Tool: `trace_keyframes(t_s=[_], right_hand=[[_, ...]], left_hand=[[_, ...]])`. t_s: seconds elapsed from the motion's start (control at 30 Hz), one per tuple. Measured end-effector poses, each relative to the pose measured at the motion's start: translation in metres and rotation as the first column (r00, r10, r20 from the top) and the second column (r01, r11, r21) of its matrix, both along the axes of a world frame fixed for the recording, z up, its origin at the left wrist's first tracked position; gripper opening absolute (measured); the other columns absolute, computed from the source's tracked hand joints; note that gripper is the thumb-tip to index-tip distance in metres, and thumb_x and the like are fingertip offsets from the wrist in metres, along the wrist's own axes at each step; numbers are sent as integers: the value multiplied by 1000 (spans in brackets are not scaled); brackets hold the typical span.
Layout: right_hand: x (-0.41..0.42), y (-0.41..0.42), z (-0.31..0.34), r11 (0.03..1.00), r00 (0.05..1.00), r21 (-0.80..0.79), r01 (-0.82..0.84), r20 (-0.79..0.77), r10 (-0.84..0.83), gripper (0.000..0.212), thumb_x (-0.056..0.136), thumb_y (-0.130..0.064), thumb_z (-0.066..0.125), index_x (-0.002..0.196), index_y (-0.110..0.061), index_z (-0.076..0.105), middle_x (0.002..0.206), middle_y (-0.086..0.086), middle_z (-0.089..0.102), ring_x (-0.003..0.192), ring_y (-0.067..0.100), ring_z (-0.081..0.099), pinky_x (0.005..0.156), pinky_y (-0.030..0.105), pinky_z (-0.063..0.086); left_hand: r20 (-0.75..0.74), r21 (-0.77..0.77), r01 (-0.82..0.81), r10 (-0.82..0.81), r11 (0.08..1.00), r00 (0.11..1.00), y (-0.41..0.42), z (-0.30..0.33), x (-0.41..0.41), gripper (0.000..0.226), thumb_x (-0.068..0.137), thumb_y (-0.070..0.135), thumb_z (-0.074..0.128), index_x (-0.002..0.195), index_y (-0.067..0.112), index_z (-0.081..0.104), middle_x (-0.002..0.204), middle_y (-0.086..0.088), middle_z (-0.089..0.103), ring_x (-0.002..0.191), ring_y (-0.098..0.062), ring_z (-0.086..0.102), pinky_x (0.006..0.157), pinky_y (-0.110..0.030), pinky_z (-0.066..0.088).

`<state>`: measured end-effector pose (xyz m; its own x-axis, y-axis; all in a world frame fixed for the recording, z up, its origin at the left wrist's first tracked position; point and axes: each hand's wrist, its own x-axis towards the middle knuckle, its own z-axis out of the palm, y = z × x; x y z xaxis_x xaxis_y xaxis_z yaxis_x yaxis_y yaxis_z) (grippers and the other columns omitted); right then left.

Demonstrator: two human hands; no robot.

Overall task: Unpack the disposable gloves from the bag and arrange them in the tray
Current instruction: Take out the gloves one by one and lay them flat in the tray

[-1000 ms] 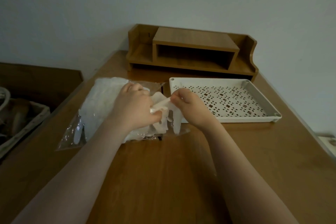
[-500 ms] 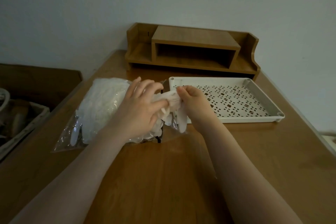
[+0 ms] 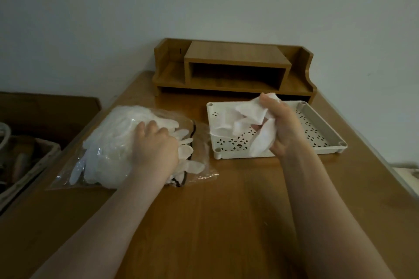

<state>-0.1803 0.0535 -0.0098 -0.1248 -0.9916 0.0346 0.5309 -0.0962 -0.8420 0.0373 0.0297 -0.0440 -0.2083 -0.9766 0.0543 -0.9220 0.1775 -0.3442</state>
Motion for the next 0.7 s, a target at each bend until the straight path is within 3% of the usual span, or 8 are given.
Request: trace_keyframes(t_s=[0.17, 0.2, 0.27, 0.33, 0.37, 0.47, 0.6, 0.7], right_hand=[[-16, 3, -4, 959, 963, -86, -270, -44, 268, 46, 72, -26, 78, 102, -5, 50, 76, 8, 58, 63, 16, 63, 54, 26, 54], [-20, 5, -2, 934, 939, -109, -341, -72, 335, 54, 68, -28, 81, 106, -5, 49, 78, 8, 59, 65, 17, 64, 55, 27, 54], [-27, 8, 3, 879, 890, -143, -455, -117, 441, 57, 69, -29, 81, 109, -6, 49, 84, 9, 60, 71, 19, 64, 59, 29, 55], [-32, 11, 8, 828, 834, -127, -547, -169, 525, 54, 73, -31, 79, 111, -5, 51, 90, 12, 59, 77, 22, 63, 65, 30, 56], [-35, 14, 11, 819, 815, -98, -566, -217, 537, 56, 74, -33, 79, 113, -4, 52, 92, 13, 58, 80, 23, 62, 68, 31, 55], [-41, 19, 16, 801, 762, -12, -598, -317, 564, 52, 73, -37, 79, 102, -1, 55, 87, 11, 62, 77, 21, 63, 67, 29, 55], [-59, 26, 22, 797, 682, 114, -593, -455, 572, 44, 75, -37, 76, 96, -3, 56, 80, 5, 63, 68, 14, 63, 60, 24, 53], [-74, 29, 18, 840, 651, 204, -502, -550, 523, 34, 77, -31, 69, 93, -2, 58, 80, 8, 62, 70, 18, 63, 60, 25, 53]], left_hand=[[-314, -82, 119, -139, 990, 939, 5, 20, -14, 36, 88, 42, 53, 116, 20, 56, 157, -6, 14, 144, -33, 6, 115, -46, 10], [-459, -155, 170, -223, 973, 860, 8, 28, -20, 34, 89, 39, 51, 116, 19, 53, 156, -5, 16, 144, -29, 8, 115, -43, 12], [-772, -192, 276, -318, 942, 551, 14, 47, -36, 31, 96, 34, 44, 122, 18, 49, 150, 1, 30, 140, -18, 22, 109, -31, 23], [-943, -53, 420, -185, 906, 278, 20, 63, -54, 43, 99, 43, 33, 136, 24, 39, 141, 11, 39, 130, -8, 35, 98, -24, 29], [-968, 31, 498, -99, 866, 232, 22, 69, -63, 49, 96, 51, 29, 139, 28, 36, 137, 16, 41, 124, -6, 40, 97, -25, 32], [-965, 221, 684, 53, 695, 259, 19, 72, -76, 53, 86, 64, 33, 124, 34, 55, 119, 16, 59, 108, -5, 57, 98, -33, 45], [-930, 365, 717, 267, 594, 251, 8, 59, -75, 47, 81, 43, 60, 108, 5, 63, 105, -13, 64, 101, -26, 61, 95, -36, 49], [-911, 389, 745, 347, 541, 223, 7, 52, -69, 28, 75, 25, 66, 91, 4, 60, 89, -11, 60, 89, -24, 60, 78, -23, 52]])
